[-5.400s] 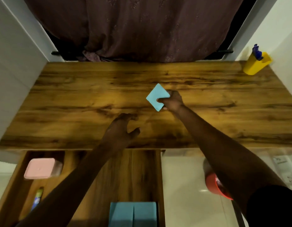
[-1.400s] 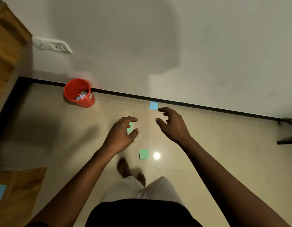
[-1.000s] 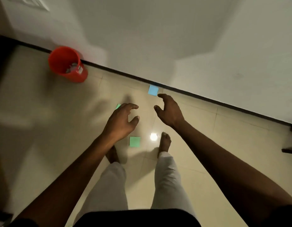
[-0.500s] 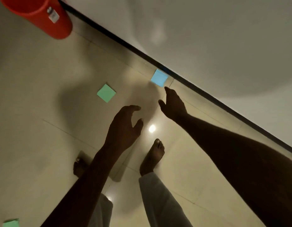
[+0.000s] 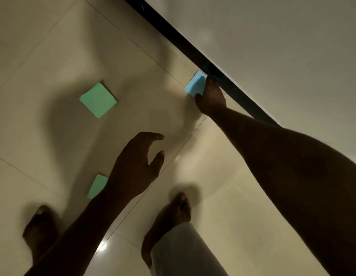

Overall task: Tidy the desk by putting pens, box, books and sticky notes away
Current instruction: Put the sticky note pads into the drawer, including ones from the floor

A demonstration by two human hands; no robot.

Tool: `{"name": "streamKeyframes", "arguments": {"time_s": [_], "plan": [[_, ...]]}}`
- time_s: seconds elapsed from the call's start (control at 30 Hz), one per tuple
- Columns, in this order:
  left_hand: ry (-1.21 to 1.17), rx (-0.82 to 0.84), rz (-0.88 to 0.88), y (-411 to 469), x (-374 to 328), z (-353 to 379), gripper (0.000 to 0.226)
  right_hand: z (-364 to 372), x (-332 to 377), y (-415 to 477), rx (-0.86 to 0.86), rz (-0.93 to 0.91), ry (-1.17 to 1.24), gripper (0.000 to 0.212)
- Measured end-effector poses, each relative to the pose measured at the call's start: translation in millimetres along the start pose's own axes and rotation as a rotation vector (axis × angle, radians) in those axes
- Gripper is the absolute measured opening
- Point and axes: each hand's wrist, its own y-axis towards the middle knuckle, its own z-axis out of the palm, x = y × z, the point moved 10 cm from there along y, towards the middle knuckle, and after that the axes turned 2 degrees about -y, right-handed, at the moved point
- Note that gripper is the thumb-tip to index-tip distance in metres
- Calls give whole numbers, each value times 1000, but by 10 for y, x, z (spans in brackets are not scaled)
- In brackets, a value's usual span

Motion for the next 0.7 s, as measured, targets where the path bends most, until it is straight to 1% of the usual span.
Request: {"name": "streamKeyframes", "arguments": {"time_s": [0.13, 0.2, 0.27, 0.33, 0.4, 0.5, 0.57, 0.7], "plan": [[-4, 18, 17, 242, 318, 248, 44, 239, -226, 401, 55, 33, -138, 90], [5, 22, 17, 259, 475, 309, 44, 302, -262, 471, 32, 14, -226, 95], [24, 38, 10, 230, 614, 345, 44, 299, -269, 510, -25, 0, -302, 95], [48, 50, -11, 187, 758, 334, 44, 274, -294, 530, -42, 30, -293, 87], [68, 48, -37, 136, 893, 263, 44, 257, -290, 481, -34, 55, -250, 76], [139, 46, -89, -5, 1107, 101, 45, 230, -164, 182, -64, 56, 5, 53], [190, 57, -119, -101, 1269, -14, 45, 234, 36, -141, -99, 5, 79, 45], [303, 107, -79, -319, 1574, -136, 48, 406, 575, -916, -52, -117, 169, 32]]}}
